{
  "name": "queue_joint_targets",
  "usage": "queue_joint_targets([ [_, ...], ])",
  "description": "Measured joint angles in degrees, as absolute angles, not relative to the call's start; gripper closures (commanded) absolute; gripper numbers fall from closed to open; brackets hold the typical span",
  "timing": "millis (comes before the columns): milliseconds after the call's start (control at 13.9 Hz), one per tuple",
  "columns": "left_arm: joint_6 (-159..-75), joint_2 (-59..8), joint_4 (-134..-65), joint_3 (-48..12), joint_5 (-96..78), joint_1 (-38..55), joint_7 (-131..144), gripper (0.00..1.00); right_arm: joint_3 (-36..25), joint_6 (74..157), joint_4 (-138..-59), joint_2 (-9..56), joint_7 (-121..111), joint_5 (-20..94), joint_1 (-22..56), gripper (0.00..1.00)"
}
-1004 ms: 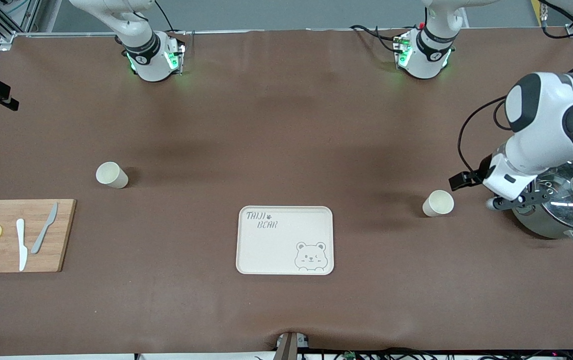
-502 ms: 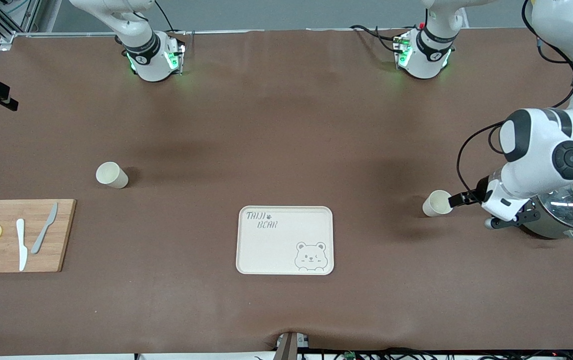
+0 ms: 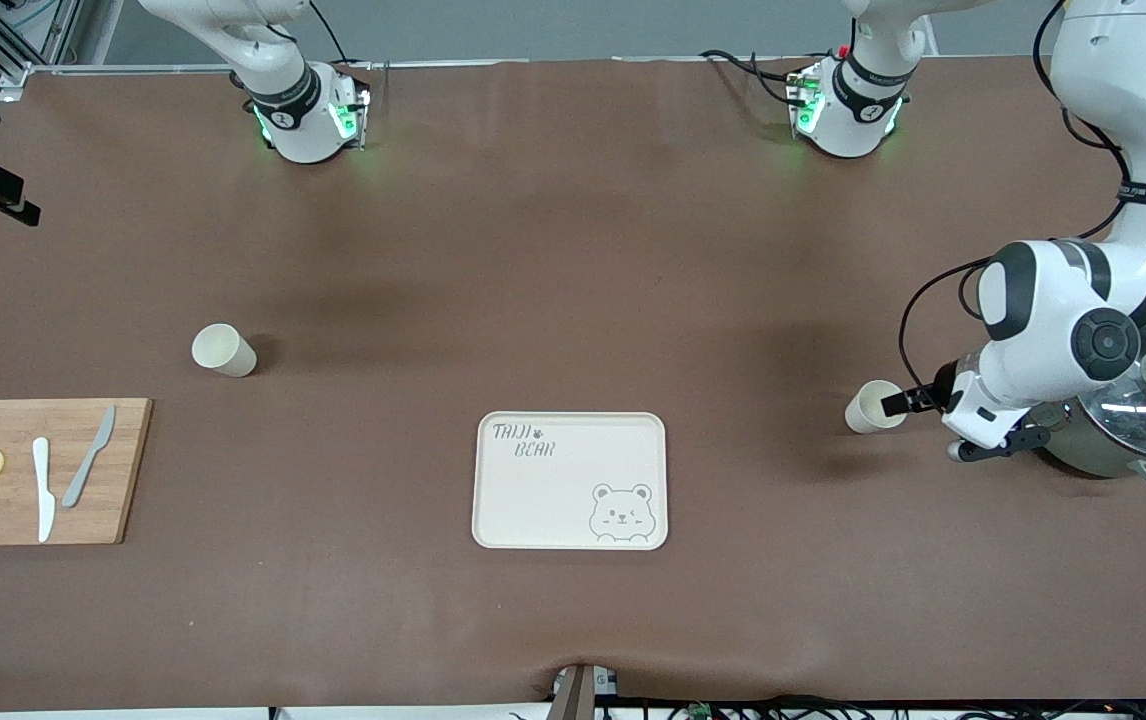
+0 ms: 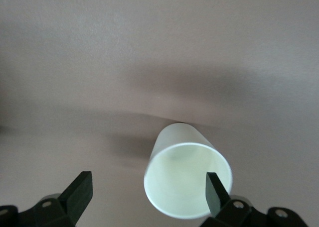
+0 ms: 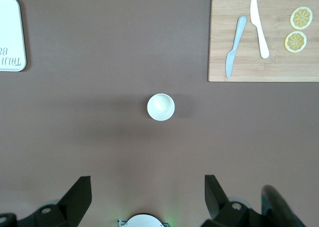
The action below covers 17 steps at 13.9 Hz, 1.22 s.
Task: Place white IKEA cup upright on tray with both arms
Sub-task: 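Reach the left gripper down to the white paper cup and grasp it, then lift the cup with the left gripper and carry it onto the tray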
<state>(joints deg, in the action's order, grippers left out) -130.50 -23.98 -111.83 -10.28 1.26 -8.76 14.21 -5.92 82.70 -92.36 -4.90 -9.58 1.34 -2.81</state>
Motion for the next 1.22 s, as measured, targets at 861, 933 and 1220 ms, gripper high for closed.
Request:
queue_joint_targets([
  [861, -134.79, -27.73, -113.91, -10.66, 1.26, -9.91, 13.68, 1.0, -5.95, 82.73, -92.28, -4.75, -9.58, 1.34, -2.84, 0.0],
  [933, -134.77, -27.65, -113.91, -10.68, 1.26, -9.88, 13.64, 1.0, -5.95, 82.73, -92.28, -4.73, -9.58, 1.34, -2.84, 0.0],
  [1220, -134.78, -27.37, -113.58, -10.67, 1.26, -10.05, 12.62, 1.0, -5.96, 82.73, -92.27, -4.69, -9.58, 1.34, -2.86, 0.0],
])
